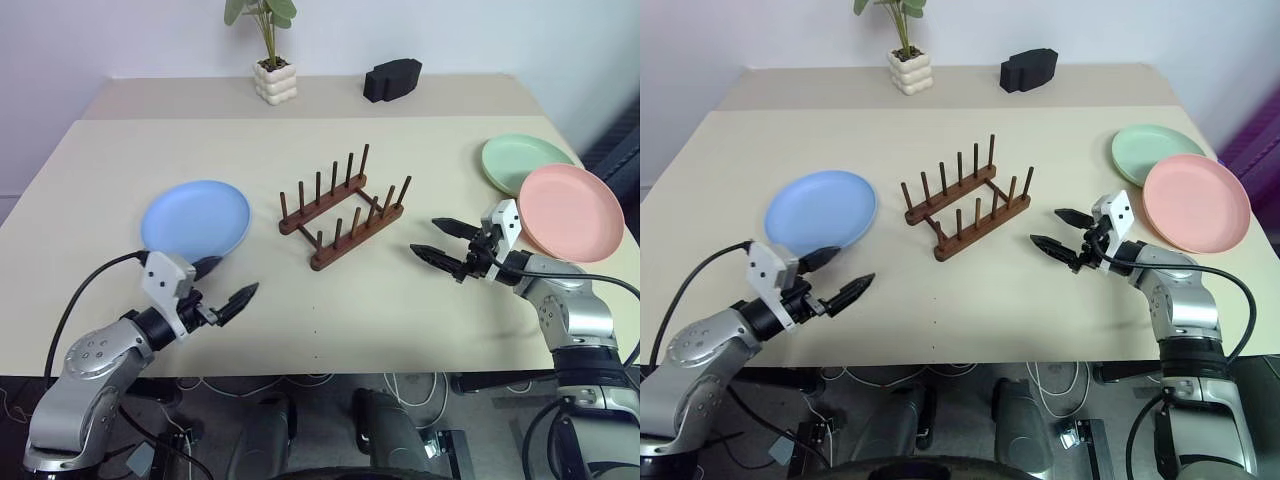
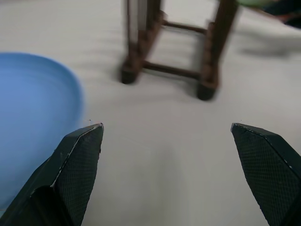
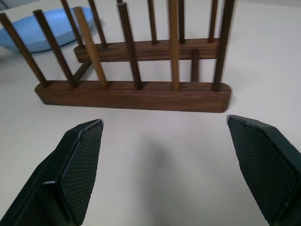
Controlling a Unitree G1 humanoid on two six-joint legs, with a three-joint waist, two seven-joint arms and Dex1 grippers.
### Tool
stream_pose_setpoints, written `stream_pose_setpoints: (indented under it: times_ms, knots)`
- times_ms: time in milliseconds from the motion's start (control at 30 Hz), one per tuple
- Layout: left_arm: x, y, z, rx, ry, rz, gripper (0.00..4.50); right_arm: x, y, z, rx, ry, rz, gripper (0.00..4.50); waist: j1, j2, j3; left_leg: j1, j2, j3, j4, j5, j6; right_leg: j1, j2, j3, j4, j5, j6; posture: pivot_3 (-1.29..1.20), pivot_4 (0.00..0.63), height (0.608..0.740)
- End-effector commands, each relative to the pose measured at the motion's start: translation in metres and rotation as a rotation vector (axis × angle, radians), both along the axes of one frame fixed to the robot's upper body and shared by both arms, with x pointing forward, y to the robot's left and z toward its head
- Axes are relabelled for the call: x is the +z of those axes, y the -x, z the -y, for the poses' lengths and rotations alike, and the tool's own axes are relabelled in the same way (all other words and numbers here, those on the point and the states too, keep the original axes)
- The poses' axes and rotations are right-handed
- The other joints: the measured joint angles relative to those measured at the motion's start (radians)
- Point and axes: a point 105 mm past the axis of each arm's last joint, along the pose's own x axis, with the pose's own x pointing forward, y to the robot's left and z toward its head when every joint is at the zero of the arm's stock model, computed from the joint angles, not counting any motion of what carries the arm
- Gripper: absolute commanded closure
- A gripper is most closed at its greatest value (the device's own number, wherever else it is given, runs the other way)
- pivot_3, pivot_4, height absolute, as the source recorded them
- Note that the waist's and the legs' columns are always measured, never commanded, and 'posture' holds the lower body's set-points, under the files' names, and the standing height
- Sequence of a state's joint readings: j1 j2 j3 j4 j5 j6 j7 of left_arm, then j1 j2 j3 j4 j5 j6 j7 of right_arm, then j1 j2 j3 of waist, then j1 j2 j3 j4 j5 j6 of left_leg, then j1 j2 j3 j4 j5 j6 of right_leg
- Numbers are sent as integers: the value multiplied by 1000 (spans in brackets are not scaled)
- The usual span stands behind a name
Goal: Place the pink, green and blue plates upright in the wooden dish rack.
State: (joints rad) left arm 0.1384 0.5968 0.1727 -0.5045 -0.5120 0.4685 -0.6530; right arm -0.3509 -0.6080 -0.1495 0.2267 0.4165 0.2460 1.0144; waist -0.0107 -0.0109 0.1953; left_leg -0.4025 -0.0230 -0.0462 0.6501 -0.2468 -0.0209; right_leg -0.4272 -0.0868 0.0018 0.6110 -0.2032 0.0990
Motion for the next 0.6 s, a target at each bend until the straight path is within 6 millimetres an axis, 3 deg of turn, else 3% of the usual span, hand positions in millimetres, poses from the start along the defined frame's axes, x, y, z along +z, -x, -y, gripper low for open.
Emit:
stream_pose_setpoints:
  times_ms: [33, 300, 400, 600]
  knots:
    - [4, 0, 13, -93, -8, 0, 0, 9, 5, -3, -10, -16, 51, 208, 1, 0, 0, 0, 0, 0, 0, 0, 0, 0, 0, 0, 0, 0, 0, 0, 150, 736]
    - [-18, -27, 47, -154, -87, -18, 0, 0, 41, -17, 18, 35, 43, 208, 2, 0, 0, 0, -2, -1, 1, 0, 0, 0, 0, 0, 0, 0, 0, 0, 150, 736]
    - [-26, -41, 50, -115, -114, -15, 0, 0, 44, -23, 15, 21, 41, 208, -4, 0, 0, 1, -1, 0, 0, 0, 0, 0, 1, 0, 1, 0, 0, 0, 150, 736]
    - [-34, -53, 76, -130, -109, 10, 0, -1, 40, -31, 17, 12, 43, 208, 2, 0, 0, 1, -1, 0, 1, 0, 0, 0, 1, 0, 1, 0, 0, 0, 150, 736]
